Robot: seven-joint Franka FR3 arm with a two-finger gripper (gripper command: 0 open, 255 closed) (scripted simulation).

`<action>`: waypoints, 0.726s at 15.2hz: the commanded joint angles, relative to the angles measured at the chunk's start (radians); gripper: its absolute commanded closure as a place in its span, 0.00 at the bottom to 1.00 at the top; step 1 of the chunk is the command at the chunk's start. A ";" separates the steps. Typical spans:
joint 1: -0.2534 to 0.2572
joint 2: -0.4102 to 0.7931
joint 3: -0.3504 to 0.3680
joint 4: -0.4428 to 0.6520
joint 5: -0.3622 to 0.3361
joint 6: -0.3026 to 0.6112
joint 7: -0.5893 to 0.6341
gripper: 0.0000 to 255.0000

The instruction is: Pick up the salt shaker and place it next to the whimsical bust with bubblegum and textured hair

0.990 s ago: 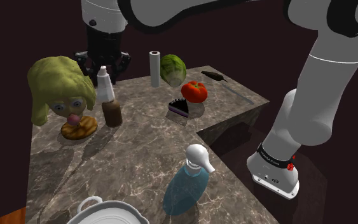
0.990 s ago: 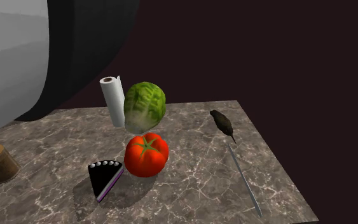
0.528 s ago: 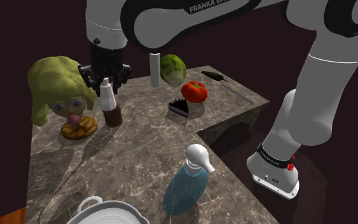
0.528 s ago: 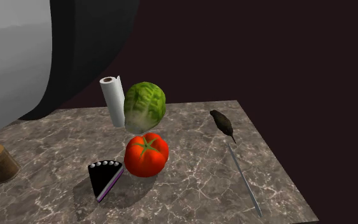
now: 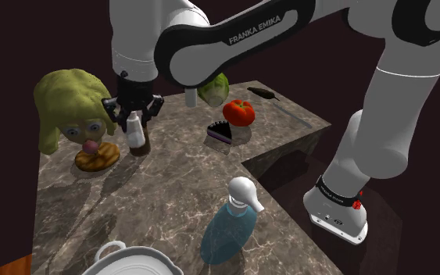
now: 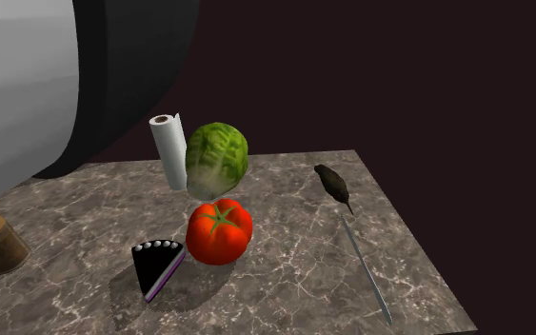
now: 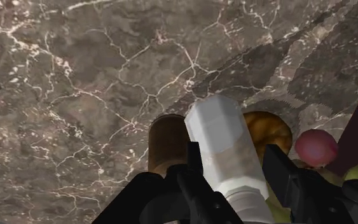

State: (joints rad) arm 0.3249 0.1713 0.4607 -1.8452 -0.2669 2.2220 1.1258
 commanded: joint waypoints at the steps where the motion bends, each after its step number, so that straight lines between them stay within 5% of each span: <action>1: 0.001 0.008 -0.002 -0.018 -0.009 0.024 0.008 1.00; 11: 0.010 0.061 -0.017 -0.088 -0.064 0.138 0.058 1.00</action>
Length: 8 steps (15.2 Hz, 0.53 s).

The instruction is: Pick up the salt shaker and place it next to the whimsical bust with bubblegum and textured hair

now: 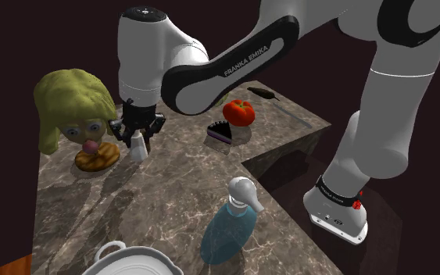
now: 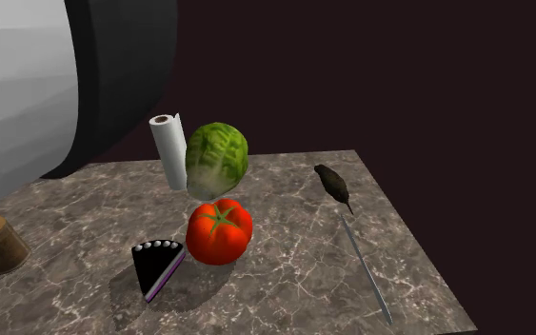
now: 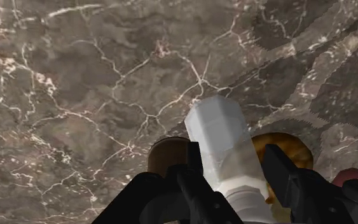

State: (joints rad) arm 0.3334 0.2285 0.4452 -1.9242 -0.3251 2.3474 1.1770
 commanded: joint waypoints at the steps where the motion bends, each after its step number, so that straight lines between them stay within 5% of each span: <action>1: 0.003 0.010 -0.003 -0.014 -0.013 0.023 0.012 1.00; 8: 0.015 0.060 -0.022 -0.047 -0.063 0.097 0.055 1.00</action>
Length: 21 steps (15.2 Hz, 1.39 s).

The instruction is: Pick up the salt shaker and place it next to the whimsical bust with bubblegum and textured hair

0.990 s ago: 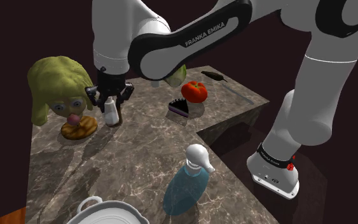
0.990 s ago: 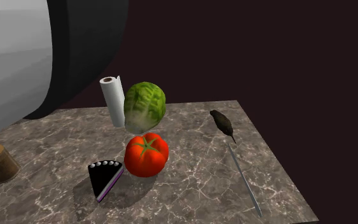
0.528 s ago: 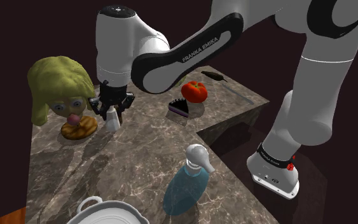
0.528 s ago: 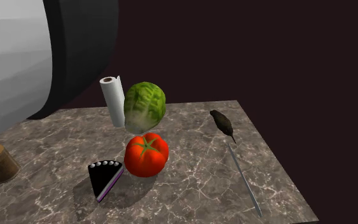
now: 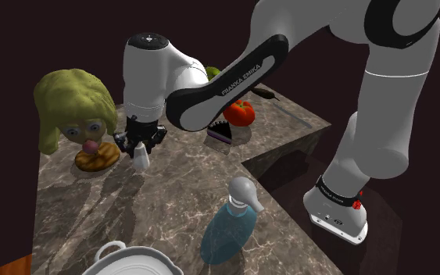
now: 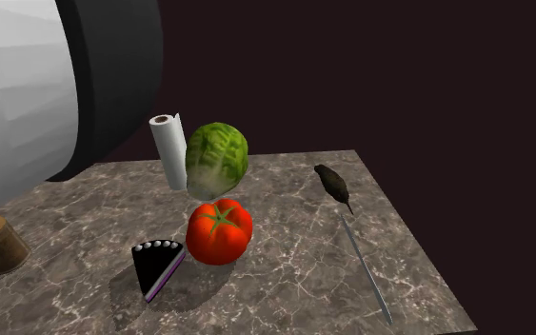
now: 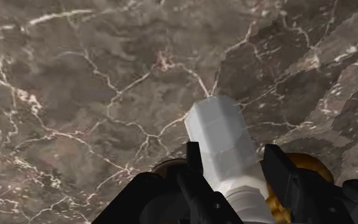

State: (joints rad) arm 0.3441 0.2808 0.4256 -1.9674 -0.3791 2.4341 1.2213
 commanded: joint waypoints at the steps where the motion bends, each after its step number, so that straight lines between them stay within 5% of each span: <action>1: 0.007 0.015 -0.006 -0.008 -0.017 0.021 0.017 1.00; 10: 0.010 0.025 -0.010 -0.012 -0.027 0.033 0.025 1.00; 11: 0.010 0.025 -0.010 -0.012 -0.027 0.033 0.025 0.00; 16: 0.010 0.025 -0.010 -0.012 -0.027 0.033 0.025 0.00; 21: -0.010 -0.077 0.024 -0.019 0.052 -0.048 -0.026 0.00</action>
State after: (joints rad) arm 0.3391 0.2208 0.4457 -1.9809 -0.3405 2.3956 1.2065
